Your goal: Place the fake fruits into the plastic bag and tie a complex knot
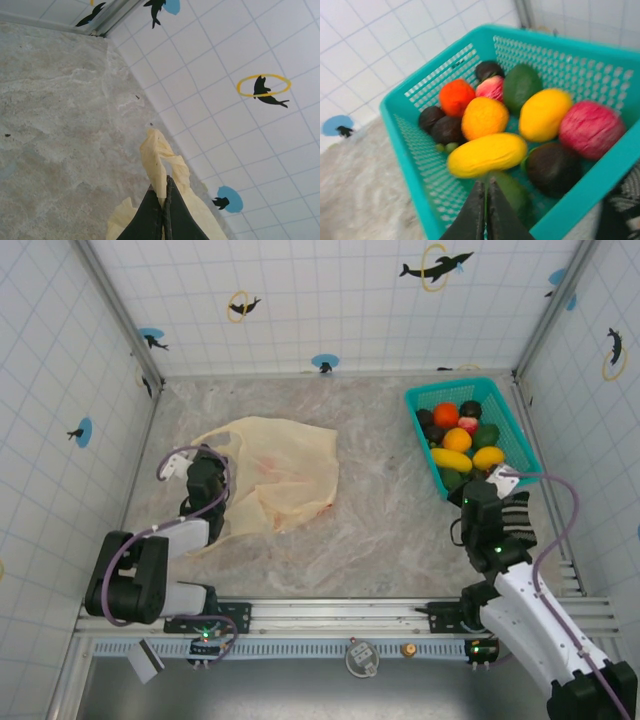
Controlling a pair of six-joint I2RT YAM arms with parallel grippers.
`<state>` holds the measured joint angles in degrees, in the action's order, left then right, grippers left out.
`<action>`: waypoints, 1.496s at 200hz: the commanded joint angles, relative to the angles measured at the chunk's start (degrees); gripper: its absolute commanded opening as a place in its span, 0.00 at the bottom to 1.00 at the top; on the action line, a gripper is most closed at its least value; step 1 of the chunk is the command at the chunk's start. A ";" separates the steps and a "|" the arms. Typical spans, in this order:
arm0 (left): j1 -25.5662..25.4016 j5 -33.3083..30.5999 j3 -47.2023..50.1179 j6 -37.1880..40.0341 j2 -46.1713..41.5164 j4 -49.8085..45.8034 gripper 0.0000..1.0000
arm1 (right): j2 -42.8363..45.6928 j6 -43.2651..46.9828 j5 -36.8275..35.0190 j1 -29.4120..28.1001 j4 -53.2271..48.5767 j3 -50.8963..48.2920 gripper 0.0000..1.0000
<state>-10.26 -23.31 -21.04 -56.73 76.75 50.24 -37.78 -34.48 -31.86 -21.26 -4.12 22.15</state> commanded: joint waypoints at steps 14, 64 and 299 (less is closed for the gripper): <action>-0.82 1.38 -2.51 4.32 -1.78 -0.15 0.00 | -10.27 12.70 16.52 -5.41 4.03 8.29 0.00; -2.29 2.39 -3.20 8.59 -2.20 0.22 0.00 | -37.11 14.77 33.56 -19.58 8.05 21.85 0.07; -8.07 21.96 -5.05 -2.79 -29.75 -47.28 0.00 | -74.38 27.38 32.81 -14.52 -5.54 66.31 0.62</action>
<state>-17.12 8.34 -29.47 -49.56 48.90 4.86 -124.38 -7.27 -5.34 -34.41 -19.53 100.01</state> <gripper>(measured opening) 0.046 0.616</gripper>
